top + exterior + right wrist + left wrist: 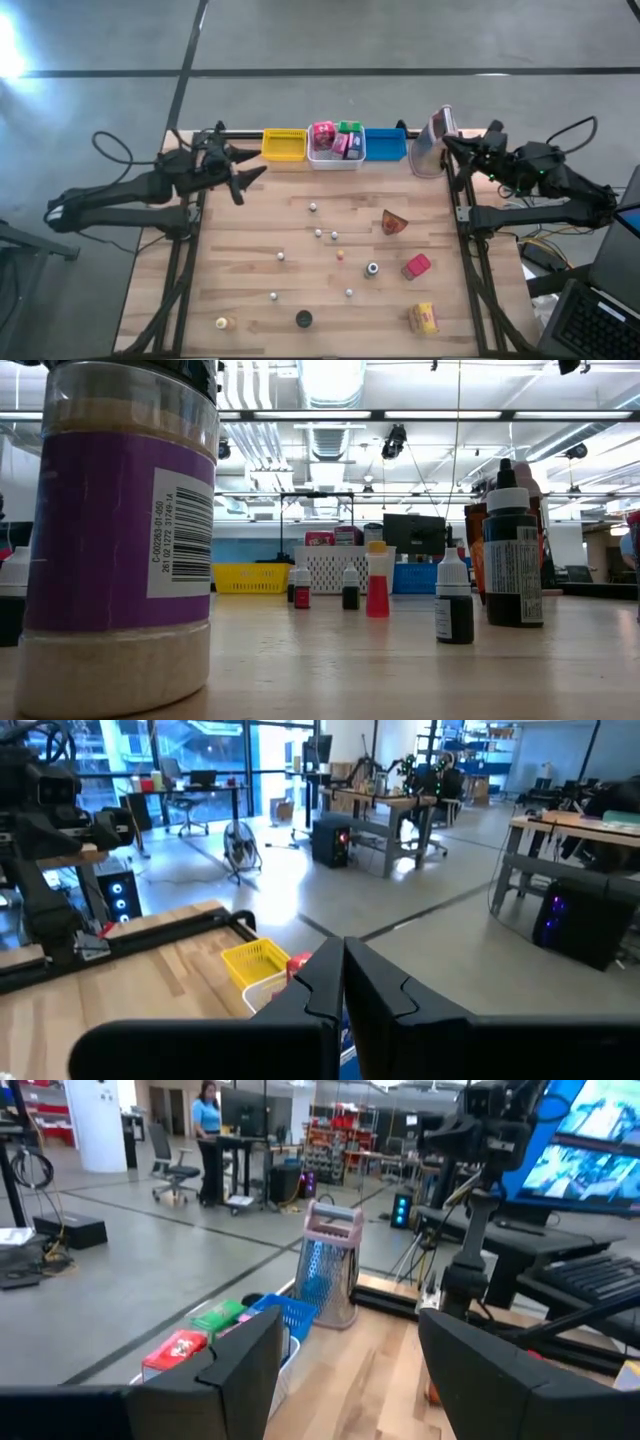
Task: Pick & Place Kitchen Items
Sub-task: Put the yellow cereal box into the white basket
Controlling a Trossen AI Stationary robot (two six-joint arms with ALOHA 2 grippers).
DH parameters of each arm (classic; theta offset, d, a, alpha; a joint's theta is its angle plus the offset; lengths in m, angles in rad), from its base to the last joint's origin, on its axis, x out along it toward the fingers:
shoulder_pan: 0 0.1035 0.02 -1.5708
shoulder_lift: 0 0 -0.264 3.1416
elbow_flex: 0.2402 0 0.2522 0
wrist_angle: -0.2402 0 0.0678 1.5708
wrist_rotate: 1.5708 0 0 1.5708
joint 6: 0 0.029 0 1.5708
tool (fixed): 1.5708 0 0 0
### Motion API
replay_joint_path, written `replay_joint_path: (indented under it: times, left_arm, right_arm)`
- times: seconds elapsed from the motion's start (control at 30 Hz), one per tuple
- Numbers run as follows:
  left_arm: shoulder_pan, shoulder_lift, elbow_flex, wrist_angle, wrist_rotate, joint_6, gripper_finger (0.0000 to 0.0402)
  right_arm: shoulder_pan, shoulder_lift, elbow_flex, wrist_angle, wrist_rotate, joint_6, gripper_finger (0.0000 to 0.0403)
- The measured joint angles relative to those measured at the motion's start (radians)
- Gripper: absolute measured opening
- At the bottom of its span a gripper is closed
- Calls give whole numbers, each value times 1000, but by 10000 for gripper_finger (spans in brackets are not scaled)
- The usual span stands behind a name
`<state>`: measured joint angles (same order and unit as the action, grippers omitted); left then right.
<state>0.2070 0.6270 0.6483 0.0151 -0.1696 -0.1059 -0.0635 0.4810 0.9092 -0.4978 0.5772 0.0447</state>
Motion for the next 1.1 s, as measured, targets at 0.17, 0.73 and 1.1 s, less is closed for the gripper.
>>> replay_joint_path:
  times: [0.17, 0.73, 1.1]
  left_arm:
    - [0, -20, 0, 0, 0, 0, 241]
    - [0, -19, 2, 1, 0, -121, 241]
    - [0, -18, 2, 19, 0, -244, 241]
  right_arm:
    - [0, -10, 0, 0, 0, 0, 8]
    - [0, -7, 0, 0, 0, 0, 8]
    - [0, -7, 0, 0, 0, 0, 8]
